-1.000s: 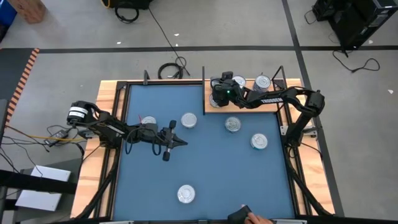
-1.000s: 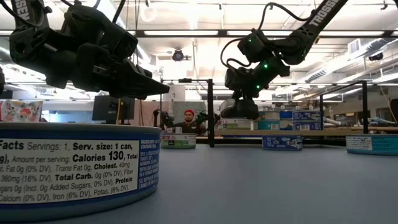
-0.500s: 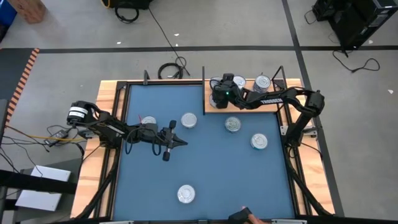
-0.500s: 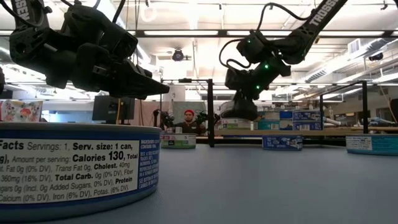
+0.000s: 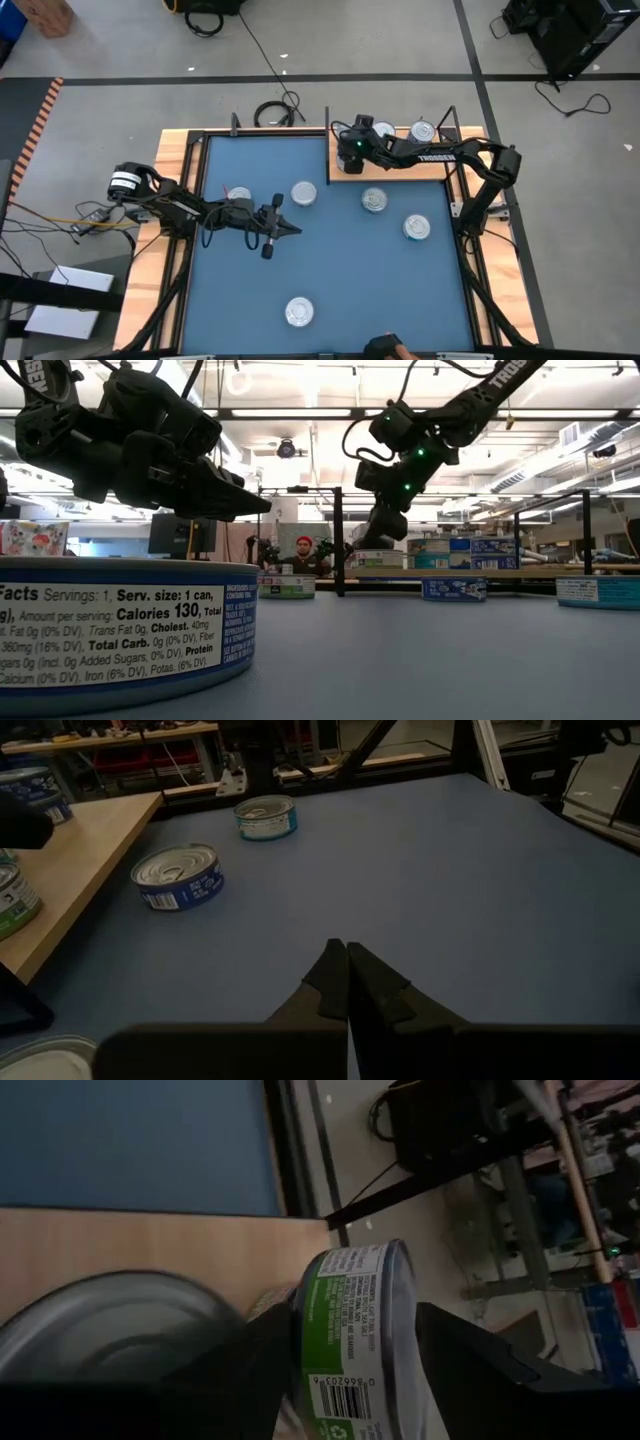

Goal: Stack canned seafood by type on shelf
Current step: Stack the bottom green tuna can on the green tuna can on the back of the shelf, then adjust the front green tuna can on the shelf, then put the left yellow and blue tuna can on the shelf aligned with the other yellow and blue tuna can

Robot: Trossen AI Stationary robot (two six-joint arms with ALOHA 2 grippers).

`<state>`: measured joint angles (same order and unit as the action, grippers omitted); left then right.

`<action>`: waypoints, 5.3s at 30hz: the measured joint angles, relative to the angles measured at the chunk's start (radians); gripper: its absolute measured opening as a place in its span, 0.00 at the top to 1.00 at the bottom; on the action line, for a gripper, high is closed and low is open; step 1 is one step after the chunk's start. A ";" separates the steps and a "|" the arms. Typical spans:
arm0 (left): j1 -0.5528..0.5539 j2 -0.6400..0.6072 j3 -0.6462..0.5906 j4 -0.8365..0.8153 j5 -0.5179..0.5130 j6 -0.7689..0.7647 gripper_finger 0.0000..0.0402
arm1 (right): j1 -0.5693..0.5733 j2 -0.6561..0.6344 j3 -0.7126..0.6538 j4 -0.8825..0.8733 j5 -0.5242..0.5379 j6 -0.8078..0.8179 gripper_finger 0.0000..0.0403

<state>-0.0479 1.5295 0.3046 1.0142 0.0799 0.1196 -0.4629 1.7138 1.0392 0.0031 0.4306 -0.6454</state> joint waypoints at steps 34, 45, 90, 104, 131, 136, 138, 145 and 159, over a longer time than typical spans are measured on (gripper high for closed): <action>0.000 0.000 0.000 -0.014 0.000 -0.001 1.00 | 0.030 -0.136 0.004 -0.201 -0.145 0.298 0.73; 0.000 0.000 0.000 -0.015 0.000 -0.031 1.00 | 0.027 -0.130 -0.038 -0.196 -0.244 0.432 0.98; 0.031 -0.158 0.000 -0.161 0.015 -0.051 1.00 | 0.037 -0.129 -0.241 0.071 -0.243 0.496 1.00; 0.035 -0.366 0.000 -0.461 -0.004 -0.056 1.00 | 0.062 -0.150 -0.307 0.145 -0.214 0.498 1.00; 0.019 -0.451 0.231 -1.340 -0.199 -0.156 1.00 | 0.321 -0.261 -0.307 0.128 -0.106 0.563 1.00; 0.006 -0.451 0.231 -1.455 -0.307 -0.258 0.97 | 0.385 -0.261 -0.307 0.112 -0.081 0.580 1.00; 0.007 -0.451 0.231 -1.511 -0.334 -0.282 0.94 | 0.411 -0.261 -0.307 0.103 -0.046 0.590 1.00; 0.006 -0.451 0.231 -1.622 -0.378 -0.358 0.85 | 0.492 -0.261 -0.307 0.079 0.000 0.639 0.99; 0.008 -0.440 0.231 -1.672 -0.453 -0.499 0.73 | 0.564 -0.261 -0.307 0.062 0.086 0.664 0.99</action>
<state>-0.0402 1.0890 0.5354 -0.6579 -0.3727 -0.3794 0.1006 1.4528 0.7326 0.0652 0.5164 0.0183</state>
